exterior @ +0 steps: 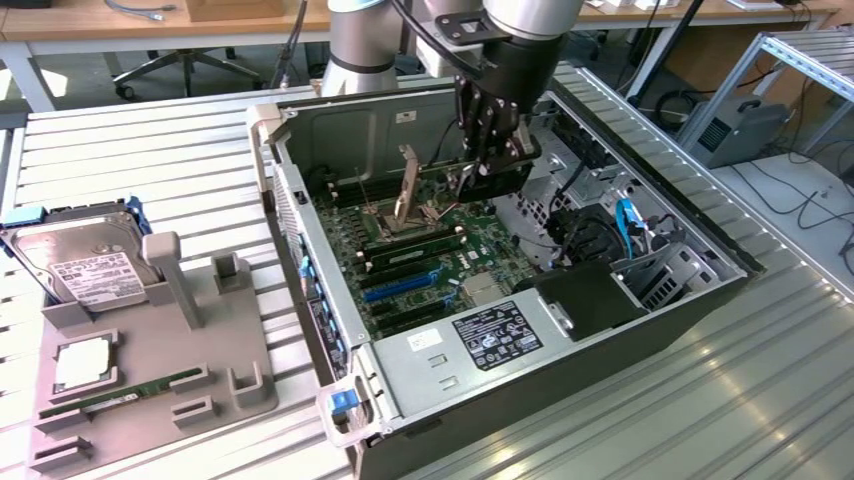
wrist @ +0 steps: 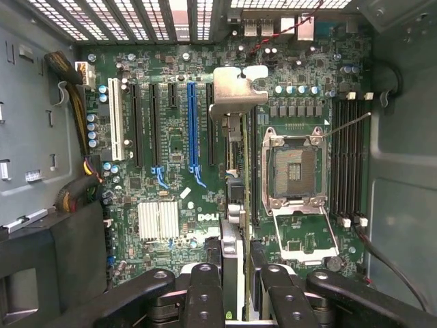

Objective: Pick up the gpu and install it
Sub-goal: 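Insert the gpu into the slot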

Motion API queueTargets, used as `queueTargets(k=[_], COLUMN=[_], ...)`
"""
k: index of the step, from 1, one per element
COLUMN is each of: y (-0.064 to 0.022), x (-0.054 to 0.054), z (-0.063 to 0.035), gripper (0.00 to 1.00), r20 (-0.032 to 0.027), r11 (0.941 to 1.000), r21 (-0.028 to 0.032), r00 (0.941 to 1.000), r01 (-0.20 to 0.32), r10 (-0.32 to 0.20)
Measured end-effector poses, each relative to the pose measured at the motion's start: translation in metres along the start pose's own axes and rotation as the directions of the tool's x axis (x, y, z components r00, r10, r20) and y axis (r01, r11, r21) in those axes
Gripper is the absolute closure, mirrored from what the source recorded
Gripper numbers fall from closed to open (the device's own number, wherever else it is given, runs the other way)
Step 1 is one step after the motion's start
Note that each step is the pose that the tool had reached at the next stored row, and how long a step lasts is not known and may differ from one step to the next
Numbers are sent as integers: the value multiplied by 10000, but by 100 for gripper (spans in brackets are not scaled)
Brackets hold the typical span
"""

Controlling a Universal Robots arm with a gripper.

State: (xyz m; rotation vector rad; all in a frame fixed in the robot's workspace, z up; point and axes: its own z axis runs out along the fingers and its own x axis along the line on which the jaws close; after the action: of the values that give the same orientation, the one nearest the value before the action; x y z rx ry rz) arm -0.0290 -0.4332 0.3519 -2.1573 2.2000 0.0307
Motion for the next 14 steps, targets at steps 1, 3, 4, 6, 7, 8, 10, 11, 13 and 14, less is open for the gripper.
queueTargets(k=[1, 3, 4, 6, 7, 8, 10, 11, 13, 14], y=[0, 1, 2, 2, 2, 3, 3, 4, 4, 5], x=[0, 1, 1, 1, 1, 2, 2, 2, 3, 3], z=[2, 10, 18, 22, 24, 27, 36, 43, 47, 49], gripper=[73, 73, 73, 73, 73, 73, 73, 73, 73, 73], r20=[0, 0, 0, 0, 0, 0, -1, 0, 0, 0], r11=[10000, 10000, 10000, 10000, 10000, 10000, 10000, 10000, 10000, 10000], r21=[0, 0, 0, 0, 0, 0, 0, 0, 0, 0], r00=[10000, 10000, 10000, 10000, 10000, 10000, 10000, 10000, 10000, 10000], r01=[0, 1, 0, 1, 1, 0, 0, 0, 1, 0], r10=[0, -1, 0, -1, -1, 0, 0, 0, -1, 0])
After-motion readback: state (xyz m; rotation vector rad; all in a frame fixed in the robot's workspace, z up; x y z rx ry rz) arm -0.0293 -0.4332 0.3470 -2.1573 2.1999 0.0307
